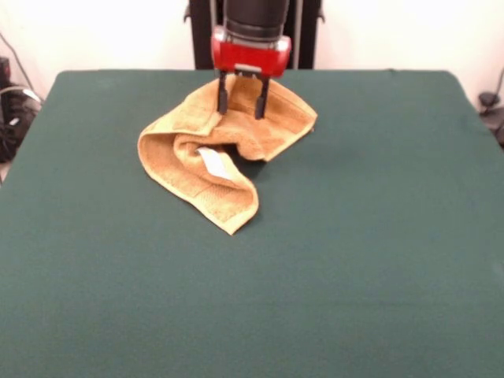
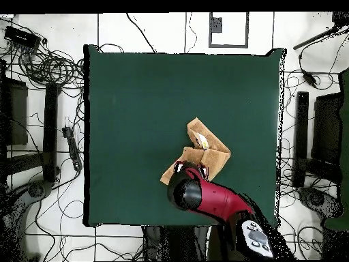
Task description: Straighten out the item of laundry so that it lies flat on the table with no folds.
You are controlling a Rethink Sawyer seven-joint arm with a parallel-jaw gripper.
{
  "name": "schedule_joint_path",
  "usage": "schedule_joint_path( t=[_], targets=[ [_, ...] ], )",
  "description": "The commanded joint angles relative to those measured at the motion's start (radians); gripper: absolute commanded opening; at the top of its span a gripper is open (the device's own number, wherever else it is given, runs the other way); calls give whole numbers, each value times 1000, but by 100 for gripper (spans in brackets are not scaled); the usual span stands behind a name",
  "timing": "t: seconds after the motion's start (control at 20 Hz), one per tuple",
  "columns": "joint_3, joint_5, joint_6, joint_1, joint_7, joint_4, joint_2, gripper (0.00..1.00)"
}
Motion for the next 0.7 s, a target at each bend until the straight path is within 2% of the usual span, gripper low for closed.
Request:
schedule_joint_path(
  t=[0.05,0.4,0.7],
  targets=[
    [79,31,-52,53,235,28,94,100],
    [57,49,-69,82,255,52,81,100],
    [51,33,-2,59,220,72,21,100]
  ],
)
